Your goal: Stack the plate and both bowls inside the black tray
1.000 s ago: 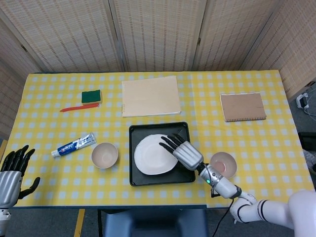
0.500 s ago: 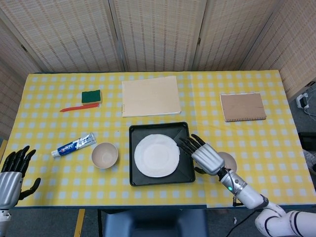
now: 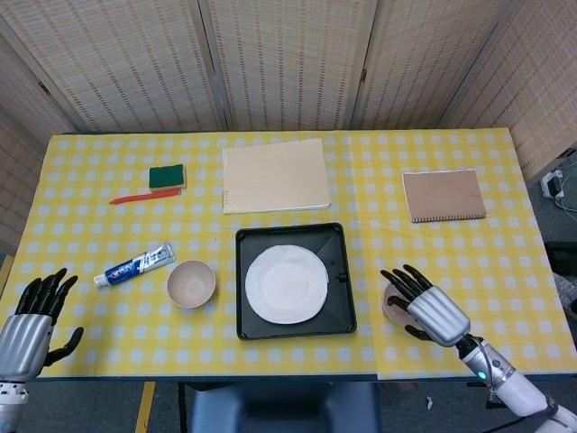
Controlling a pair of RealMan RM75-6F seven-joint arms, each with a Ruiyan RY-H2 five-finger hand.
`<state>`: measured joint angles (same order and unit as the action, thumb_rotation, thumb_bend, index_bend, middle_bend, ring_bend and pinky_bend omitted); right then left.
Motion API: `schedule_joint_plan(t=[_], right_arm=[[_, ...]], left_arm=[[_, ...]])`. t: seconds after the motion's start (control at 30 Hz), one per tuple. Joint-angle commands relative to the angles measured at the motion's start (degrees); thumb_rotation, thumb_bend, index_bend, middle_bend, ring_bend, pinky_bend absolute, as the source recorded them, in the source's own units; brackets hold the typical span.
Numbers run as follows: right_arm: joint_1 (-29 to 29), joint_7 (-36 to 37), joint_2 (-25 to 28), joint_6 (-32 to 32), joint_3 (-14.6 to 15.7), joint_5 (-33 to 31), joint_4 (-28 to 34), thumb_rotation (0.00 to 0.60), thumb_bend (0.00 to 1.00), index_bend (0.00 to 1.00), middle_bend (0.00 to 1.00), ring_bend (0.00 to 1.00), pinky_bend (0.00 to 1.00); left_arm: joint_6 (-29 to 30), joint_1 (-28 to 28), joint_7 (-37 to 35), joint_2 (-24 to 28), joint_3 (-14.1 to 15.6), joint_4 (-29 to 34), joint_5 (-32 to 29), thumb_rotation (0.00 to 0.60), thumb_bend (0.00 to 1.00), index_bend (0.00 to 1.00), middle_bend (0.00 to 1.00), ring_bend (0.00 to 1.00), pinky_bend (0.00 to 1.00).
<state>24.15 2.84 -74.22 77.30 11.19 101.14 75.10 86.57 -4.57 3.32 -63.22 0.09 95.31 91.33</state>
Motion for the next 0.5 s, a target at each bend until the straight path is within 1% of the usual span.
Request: schedule_joint_plan(t=[0.03, 0.17, 0.3, 0.5], right_arm=[[-2.8, 3.7, -2.2, 2.9, 1.0, 1.6, -5.1, 0.6, 0.26, 0.42, 0.0, 0.0, 0.0], [-4.3, 4.1, -3.5, 4.0, 0.9, 1.7, -8.5, 0.6, 0.26, 0.43, 0.0, 0.0, 0.0], [-5.1, 6.4, -5.5, 3.1, 0.6, 0.8, -12.1, 0.6, 0.26, 0.45, 0.0, 0.0, 0.0], [-4.7, 9.3, -7.6, 2.8, -0.6, 0.7, -15.7, 0.6, 0.33, 0.49, 0.0, 0.0, 0.0]], left_arm=[[0.2, 0.1, 0.3, -0.1, 0.2, -0.2, 0.2, 0.6, 0.4, 0.0, 0.0, 0.0, 0.0], [0.2, -0.2, -0.6, 0.0, 0.4, -0.6, 1.1, 0.6, 0.4, 0.0, 0.0, 0.0, 0.0], [0.5, -0.4, -1.7, -0.3, 0.6, -1.7, 2.2, 0.6, 0.4, 0.0, 0.0, 0.0, 0.0], [0.5, -0.5, -1.9, -0.4, 0.5, -2.1, 2.1, 0.6, 0.4, 0.0, 0.0, 0.0, 0.0]])
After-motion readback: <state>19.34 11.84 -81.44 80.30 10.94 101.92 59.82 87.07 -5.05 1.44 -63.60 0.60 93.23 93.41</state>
